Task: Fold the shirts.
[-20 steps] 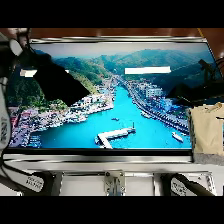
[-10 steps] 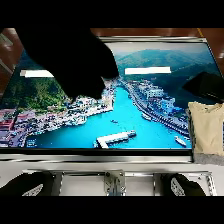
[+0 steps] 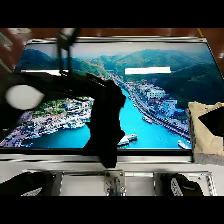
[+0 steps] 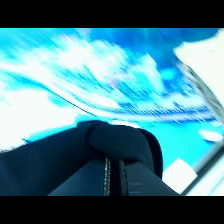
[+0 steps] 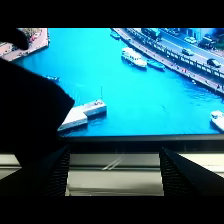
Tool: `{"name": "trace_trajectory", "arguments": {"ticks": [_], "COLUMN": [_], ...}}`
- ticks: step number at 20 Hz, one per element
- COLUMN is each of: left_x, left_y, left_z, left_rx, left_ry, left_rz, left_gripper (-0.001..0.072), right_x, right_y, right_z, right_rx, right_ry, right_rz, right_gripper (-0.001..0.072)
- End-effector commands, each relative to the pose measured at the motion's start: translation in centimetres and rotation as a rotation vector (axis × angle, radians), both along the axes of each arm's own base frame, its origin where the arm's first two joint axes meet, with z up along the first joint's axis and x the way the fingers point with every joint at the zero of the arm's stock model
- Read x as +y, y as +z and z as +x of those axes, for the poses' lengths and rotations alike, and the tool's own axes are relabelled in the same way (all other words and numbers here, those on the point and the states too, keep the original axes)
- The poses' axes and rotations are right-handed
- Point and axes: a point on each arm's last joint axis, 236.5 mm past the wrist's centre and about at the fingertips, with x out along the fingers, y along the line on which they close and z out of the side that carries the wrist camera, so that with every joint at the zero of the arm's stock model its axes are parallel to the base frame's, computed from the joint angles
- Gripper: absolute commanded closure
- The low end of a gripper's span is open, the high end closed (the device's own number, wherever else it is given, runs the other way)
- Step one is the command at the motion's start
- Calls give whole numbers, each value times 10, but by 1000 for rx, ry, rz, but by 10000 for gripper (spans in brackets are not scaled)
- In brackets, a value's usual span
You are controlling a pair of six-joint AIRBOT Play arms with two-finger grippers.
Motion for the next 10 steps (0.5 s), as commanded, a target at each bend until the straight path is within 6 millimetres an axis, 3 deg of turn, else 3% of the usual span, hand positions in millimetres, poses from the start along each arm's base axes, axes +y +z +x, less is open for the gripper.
{"name": "trace_trajectory", "arguments": {"ticks": [1, 5, 6, 7, 8, 10], "left_x": [-64, -127, -133, -132, -123, -85], "left_y": [-78, -145, -156, -164, -167, -166], "left_z": [-14, -60, -71, -78, -77, -65], "left_rx": [250, 390, 411, 432, 462, 531], "left_ry": [-28, -136, -165, -186, -193, -205], "left_rz": [-97, -83, -63, -37, -14, 51], "left_gripper": [672, 669, 591, 251, 4, -8], "right_x": [3, -2, -3, -4, -4, -6], "right_y": [-5, -31, -46, -63, -81, -114], "right_z": [1, 19, 23, 26, 30, 42], "right_rx": [39, 140, 189, 240, 290, 364], "right_ry": [-6, 27, 47, 66, 83, 95], "right_rz": [29, 33, 36, 39, 47, 69], "right_gripper": [43, 44, 44, 44, 44, 44]}}
